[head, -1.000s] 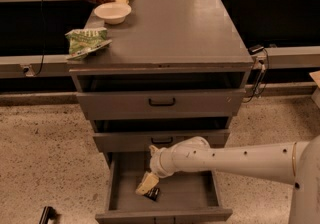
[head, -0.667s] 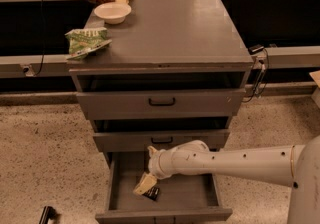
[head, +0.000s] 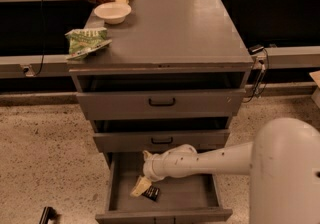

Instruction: Pick rxbar chocolate from bottom drawer and place on counter

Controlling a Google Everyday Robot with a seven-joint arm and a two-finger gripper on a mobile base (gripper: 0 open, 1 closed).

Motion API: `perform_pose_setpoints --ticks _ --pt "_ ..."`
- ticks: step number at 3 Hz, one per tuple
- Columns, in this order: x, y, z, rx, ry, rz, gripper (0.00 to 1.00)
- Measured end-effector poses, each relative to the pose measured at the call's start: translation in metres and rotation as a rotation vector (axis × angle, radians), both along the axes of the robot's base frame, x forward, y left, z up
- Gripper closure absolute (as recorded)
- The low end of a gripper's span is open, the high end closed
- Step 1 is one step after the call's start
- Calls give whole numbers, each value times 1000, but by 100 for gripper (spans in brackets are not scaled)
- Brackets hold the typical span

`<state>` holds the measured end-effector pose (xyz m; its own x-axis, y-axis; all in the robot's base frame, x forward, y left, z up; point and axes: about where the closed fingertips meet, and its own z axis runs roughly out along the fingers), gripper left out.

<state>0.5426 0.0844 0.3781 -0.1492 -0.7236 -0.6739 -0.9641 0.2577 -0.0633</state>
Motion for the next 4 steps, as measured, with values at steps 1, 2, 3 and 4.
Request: perform_pose_setpoints --ticks 1,2,3,4 --pt "21 -1 -46 -18 -115 40 0" --pt "31 3 -42 21 -161 24 0" --pt "40 -6 -69 -14 -137 8 0" --pt "51 -20 -118 -51 -131 -13 0"
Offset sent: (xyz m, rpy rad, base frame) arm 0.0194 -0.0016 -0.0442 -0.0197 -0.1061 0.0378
